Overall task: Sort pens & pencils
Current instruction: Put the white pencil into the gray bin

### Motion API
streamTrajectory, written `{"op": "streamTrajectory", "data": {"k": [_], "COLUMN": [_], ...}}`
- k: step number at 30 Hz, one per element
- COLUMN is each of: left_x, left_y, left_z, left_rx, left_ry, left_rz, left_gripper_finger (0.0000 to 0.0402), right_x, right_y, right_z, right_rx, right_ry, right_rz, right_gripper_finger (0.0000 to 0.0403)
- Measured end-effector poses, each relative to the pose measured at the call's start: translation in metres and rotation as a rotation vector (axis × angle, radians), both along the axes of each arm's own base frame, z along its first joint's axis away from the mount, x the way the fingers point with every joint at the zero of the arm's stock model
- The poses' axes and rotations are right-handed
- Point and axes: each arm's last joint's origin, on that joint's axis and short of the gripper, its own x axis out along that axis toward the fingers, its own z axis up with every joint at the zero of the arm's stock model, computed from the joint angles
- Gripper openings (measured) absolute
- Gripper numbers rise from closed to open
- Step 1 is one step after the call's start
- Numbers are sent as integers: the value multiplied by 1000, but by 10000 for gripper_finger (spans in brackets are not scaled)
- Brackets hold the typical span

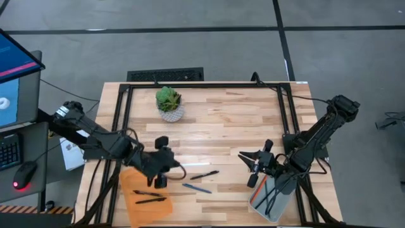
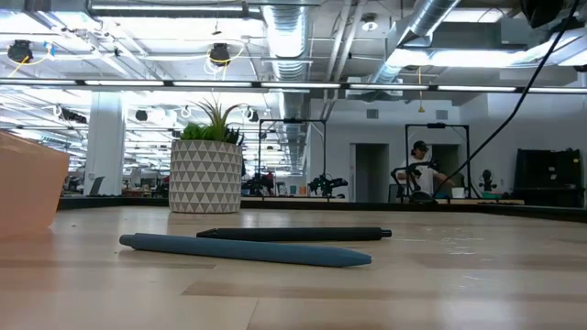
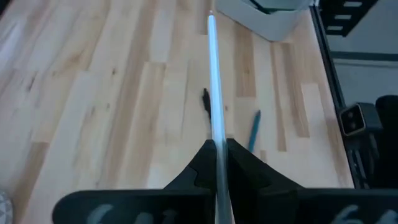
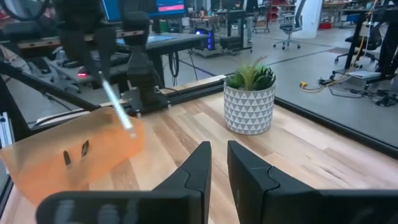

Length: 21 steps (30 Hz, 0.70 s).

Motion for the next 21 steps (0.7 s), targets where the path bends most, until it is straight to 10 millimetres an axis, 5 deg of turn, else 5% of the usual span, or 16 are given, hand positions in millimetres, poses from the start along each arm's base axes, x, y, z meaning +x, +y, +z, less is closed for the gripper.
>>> {"op": "streamTrajectory", "data": {"k": [13, 21], "left_x": [2, -4], "left_y": [-55, -76], "left_z": [-7, 5], "left_rx": [206, 362], "left_ry": [-217, -400], "left_rz": [-68, -14], "left_gripper_finger": [2, 2], "right_x": [4, 10], "right_y": [2, 6], "right_z": [-1, 20], "right_rx": [168, -5], "right_ry": [0, -71], "right_rz": [100, 114], "right_gripper_finger": [75, 75]}}
